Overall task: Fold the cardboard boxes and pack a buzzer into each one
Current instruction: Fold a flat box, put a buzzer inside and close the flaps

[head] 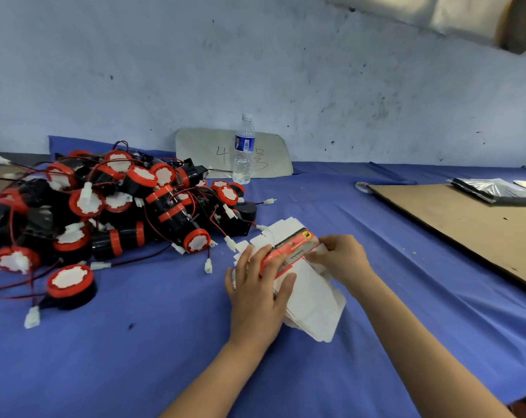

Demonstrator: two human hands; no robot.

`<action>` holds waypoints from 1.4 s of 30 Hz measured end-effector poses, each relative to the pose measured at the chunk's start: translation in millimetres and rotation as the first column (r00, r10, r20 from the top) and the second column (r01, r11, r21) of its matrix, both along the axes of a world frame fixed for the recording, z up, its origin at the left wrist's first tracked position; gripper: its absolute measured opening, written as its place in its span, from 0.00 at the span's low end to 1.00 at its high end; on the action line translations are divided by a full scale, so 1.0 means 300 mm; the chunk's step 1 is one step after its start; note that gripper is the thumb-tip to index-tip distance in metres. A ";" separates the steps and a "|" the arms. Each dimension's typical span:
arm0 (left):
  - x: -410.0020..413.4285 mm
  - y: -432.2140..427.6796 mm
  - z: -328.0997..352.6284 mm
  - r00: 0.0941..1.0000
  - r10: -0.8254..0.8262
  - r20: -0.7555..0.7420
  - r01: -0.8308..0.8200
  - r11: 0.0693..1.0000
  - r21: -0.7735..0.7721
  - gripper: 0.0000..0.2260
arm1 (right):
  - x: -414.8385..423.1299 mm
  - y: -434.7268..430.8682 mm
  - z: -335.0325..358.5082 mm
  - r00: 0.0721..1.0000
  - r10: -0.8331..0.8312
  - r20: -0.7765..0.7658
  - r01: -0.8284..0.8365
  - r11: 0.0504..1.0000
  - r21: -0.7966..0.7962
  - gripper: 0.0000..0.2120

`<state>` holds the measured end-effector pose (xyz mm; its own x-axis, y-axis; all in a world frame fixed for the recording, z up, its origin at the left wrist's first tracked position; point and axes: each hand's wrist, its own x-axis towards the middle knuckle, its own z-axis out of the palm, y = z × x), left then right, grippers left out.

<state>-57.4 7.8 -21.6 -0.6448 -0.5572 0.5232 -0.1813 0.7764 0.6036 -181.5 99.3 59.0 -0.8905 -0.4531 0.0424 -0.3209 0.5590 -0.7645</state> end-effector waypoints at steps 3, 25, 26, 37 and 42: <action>-0.047 0.024 0.010 0.999 0.035 0.036 -0.036 0.999 0.019 0.30 | -0.004 -0.009 0.011 0.993 -0.040 -0.112 0.036 0.999 -0.035 0.06; -0.054 -0.050 0.233 0.961 -0.224 -0.164 0.206 0.971 -0.122 0.12 | -0.089 0.084 0.038 0.859 0.168 0.483 0.222 0.728 -0.648 0.19; -0.057 -0.053 0.273 0.957 -0.156 -0.247 0.142 0.987 -0.071 0.11 | -0.076 0.086 0.044 0.875 0.187 0.447 0.186 0.724 -0.665 0.22; 0.173 -0.084 0.435 0.841 -0.070 -0.537 0.465 0.602 0.650 0.13 | 0.204 0.052 0.134 0.961 0.209 -0.181 -0.266 0.878 -0.398 0.24; 0.306 -0.107 0.225 0.866 -0.076 -0.495 0.476 0.431 0.766 0.43 | 0.363 -0.071 -0.017 0.896 0.431 -0.111 -0.438 0.898 -0.049 0.57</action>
<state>34.3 -24.4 45.8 -0.7421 -0.6618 0.1063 0.3065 -0.1940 0.9319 -72.6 78.1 53.9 -0.5959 -0.7862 0.1637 -0.5923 0.2927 -0.7507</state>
